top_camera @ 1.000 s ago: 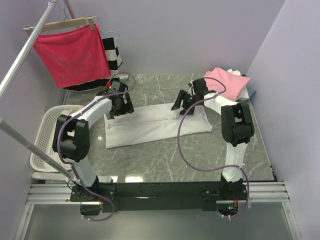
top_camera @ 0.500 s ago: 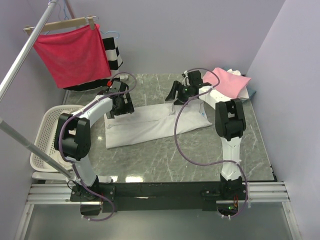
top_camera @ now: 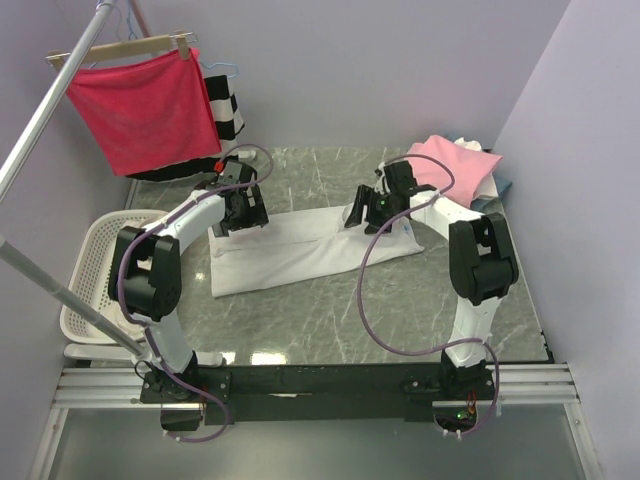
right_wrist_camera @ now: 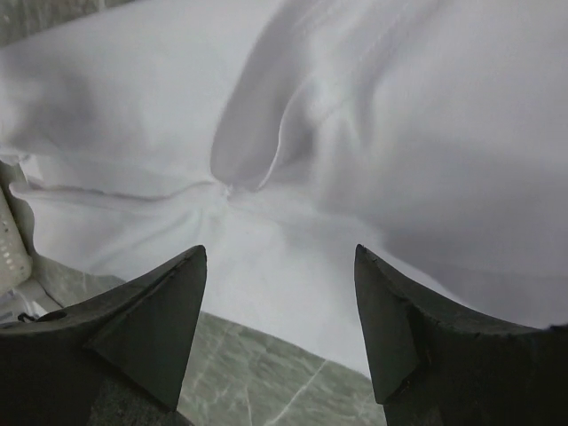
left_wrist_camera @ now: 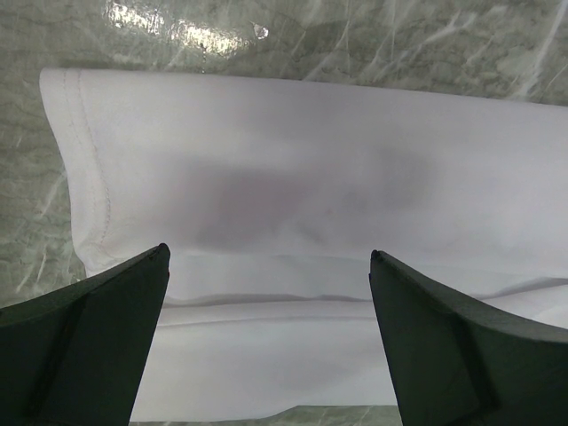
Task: Fold and stack the t-shirts
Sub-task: Fold the other side of the tshirt into a rectangle
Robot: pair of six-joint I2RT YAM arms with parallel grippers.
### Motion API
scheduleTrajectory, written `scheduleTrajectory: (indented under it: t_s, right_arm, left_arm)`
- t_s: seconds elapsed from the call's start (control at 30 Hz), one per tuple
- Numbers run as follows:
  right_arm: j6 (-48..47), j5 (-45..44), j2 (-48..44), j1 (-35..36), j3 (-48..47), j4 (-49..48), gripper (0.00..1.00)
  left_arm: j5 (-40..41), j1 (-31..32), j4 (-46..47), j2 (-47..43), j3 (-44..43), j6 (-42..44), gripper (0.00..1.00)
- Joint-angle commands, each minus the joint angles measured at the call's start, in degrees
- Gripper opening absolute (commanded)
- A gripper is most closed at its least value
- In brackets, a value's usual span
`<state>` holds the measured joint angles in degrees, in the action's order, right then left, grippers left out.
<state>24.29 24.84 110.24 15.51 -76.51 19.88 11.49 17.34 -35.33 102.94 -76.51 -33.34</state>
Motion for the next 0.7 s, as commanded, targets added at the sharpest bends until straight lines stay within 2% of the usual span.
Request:
scheduleTrajectory:
  t_s: [0.0, 0.67]
  right_arm:
    - [-0.13, 2.21, -2.31, 0.84, -1.0, -0.98, 0.73]
    - [4.62, 8.64, 11.93, 3.65, -11.91, -7.31, 0.73]
  left_arm:
    - [0.21, 0.15, 1.14, -0.55, -1.1, 1.35, 0.99]
    - [0.99, 0.15, 1.49, 0.51, -0.22, 1.35, 1.0]
